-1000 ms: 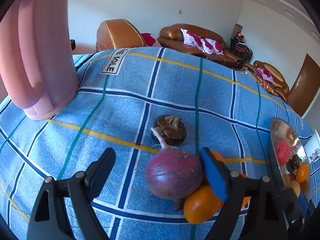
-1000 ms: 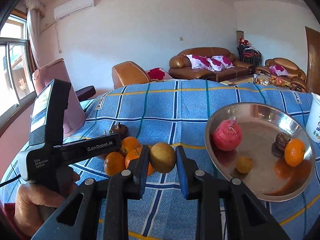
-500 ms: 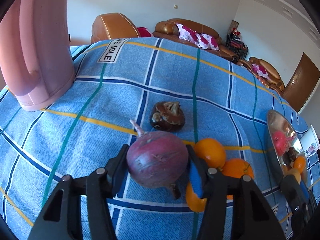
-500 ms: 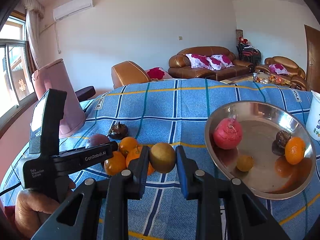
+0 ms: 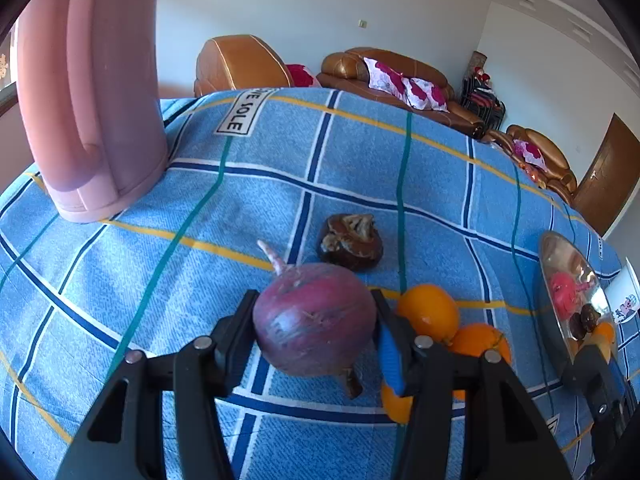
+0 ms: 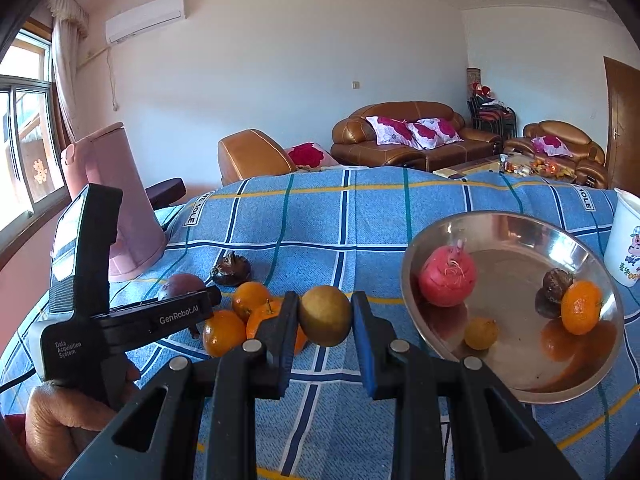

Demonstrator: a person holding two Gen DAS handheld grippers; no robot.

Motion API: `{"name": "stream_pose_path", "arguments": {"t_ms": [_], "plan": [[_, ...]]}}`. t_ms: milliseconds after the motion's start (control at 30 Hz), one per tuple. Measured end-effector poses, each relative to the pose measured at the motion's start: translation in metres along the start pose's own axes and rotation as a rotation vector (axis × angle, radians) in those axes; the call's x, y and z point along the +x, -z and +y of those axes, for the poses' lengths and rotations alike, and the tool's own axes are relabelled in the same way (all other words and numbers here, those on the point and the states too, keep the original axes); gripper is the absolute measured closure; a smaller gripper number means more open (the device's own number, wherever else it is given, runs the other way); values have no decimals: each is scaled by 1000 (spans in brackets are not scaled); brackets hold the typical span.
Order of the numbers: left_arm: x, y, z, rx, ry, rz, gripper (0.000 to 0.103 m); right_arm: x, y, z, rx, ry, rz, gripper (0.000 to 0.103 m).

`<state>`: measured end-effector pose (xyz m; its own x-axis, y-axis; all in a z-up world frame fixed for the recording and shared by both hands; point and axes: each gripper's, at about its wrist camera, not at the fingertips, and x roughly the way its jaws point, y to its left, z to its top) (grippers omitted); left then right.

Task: Organize fruits
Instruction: 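Carry the purple fruit and tan fruit over the steel plate with both tools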

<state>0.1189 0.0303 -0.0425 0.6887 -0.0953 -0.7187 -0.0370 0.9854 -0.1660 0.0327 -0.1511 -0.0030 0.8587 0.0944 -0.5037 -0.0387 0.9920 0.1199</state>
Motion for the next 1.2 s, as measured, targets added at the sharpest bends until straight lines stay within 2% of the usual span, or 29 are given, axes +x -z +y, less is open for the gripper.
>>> {"name": "stream_pose_path", "arguments": {"t_ms": [233, 333, 600, 800, 1200], "plan": [[-31, 2, -8, 59, -72, -173, 47, -5, -1, 1, -23, 29, -42, 75], [-42, 3, -9, 61, -58, -223, 47, -5, -2, 2, -42, 52, -50, 75], [-58, 17, -27, 124, -45, -279, 47, -7, -6, -6, -49, 97, -70, 74], [-77, 31, -44, 193, -89, -370, 47, -10, -7, -24, -49, 136, -81, 74], [-90, 47, -76, 242, -86, -397, 47, -22, -9, -68, -46, 188, -96, 75]]}}
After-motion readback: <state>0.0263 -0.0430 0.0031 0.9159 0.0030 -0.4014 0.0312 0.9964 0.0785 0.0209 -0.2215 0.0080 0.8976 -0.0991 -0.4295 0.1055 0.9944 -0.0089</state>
